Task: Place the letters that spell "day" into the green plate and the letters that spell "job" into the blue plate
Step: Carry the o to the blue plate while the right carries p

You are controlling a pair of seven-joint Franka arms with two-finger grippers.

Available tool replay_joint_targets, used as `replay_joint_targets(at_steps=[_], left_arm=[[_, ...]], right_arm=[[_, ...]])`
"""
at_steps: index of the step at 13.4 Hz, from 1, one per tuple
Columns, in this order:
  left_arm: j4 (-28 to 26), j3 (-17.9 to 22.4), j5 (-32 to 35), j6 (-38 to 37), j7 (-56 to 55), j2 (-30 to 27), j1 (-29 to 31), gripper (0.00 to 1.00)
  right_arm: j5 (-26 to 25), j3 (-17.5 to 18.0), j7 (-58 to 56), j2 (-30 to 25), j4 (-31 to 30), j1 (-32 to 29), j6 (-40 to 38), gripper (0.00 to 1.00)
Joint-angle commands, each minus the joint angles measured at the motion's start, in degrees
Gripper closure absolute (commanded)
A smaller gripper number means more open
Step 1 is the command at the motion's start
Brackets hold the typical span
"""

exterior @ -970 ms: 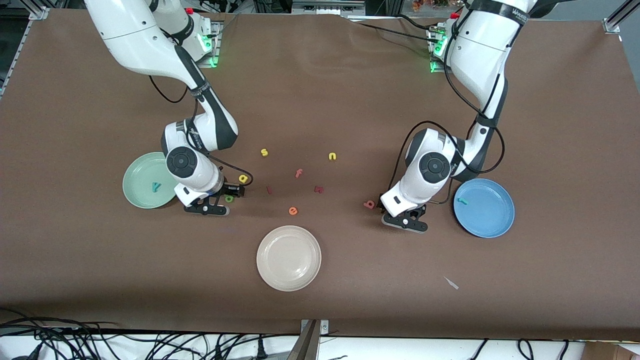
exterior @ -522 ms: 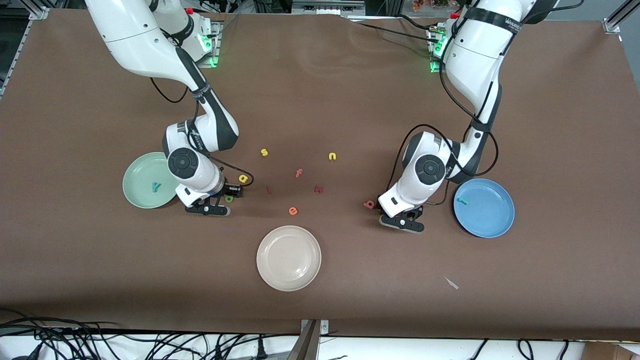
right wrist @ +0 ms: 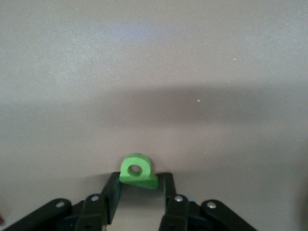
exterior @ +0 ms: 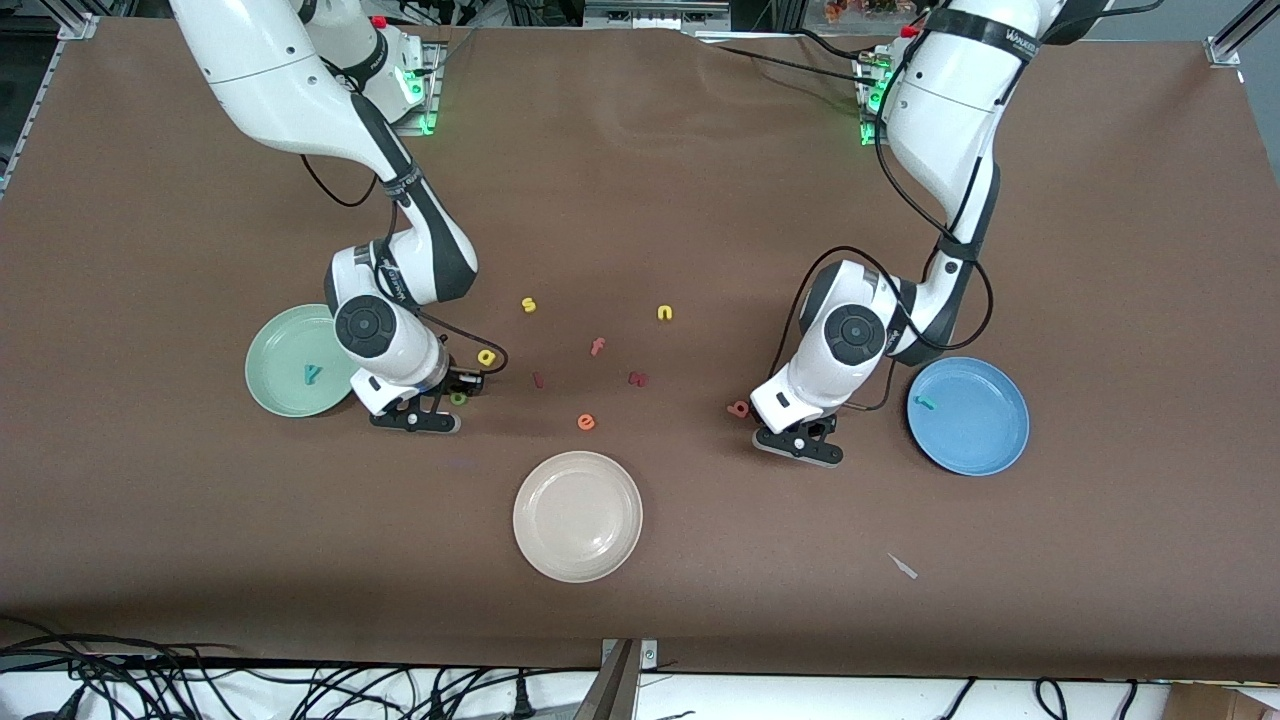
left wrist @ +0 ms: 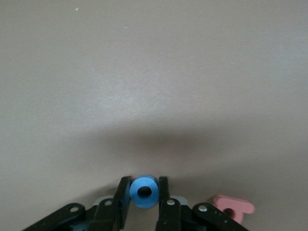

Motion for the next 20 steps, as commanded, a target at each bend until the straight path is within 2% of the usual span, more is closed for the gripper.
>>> replay_joint_targets(at_steps=[1, 4, 8, 11, 13, 17, 19, 20], left_arm=[[0.45, 2.15, -0.54, 0.11, 1.31, -0.24, -1.15, 0.96], [-2.96, 4.35, -0.46, -0.33, 3.23, -5.85, 0.68, 0.96], [-11.05, 4.26, -0.37, -0.33, 15.25, -14.91, 10.07, 0.95], [-16.32, 3.91, -0.37, -0.33, 25.81, -18.87, 17.46, 0.94], [-17.74, 3.91, -0.37, -0.33, 27.85, -19.41, 18.79, 0.93], [-19.59, 3.91, -0.37, -0.33, 28.03, -19.32, 18.8, 0.73], [-19.85, 3.91, -0.37, -0.33, 28.12, -19.32, 18.62, 0.5], [-19.94, 3.91, -0.46, -0.25, 28.12, -19.41, 18.45, 0.44]], right_arm=[[0.83, 0.21, -0.71, 0.76, 0.54, -0.31, 0.27, 0.61], [0.91, 0.21, -0.63, 0.76, 0.8, -0.23, 0.27, 0.64], [0.91, 0.21, -0.72, 0.76, 2.21, -0.23, -0.95, 0.69], [1.0, 0.21, -0.71, 0.68, 2.56, -0.23, -1.65, 0.7], [1.0, 0.21, -0.89, 0.41, 4.57, -0.23, -6.03, 0.71], [0.91, -0.48, -5.71, -3.53, 3.89, -0.4, -13.24, 0.72], [0.83, -2.5, -9.92, -6.34, 1.17, -0.49, -14.14, 0.72], [0.83, -3.47, -12.38, -8.1, -1.11, -0.49, -13.71, 0.72]])
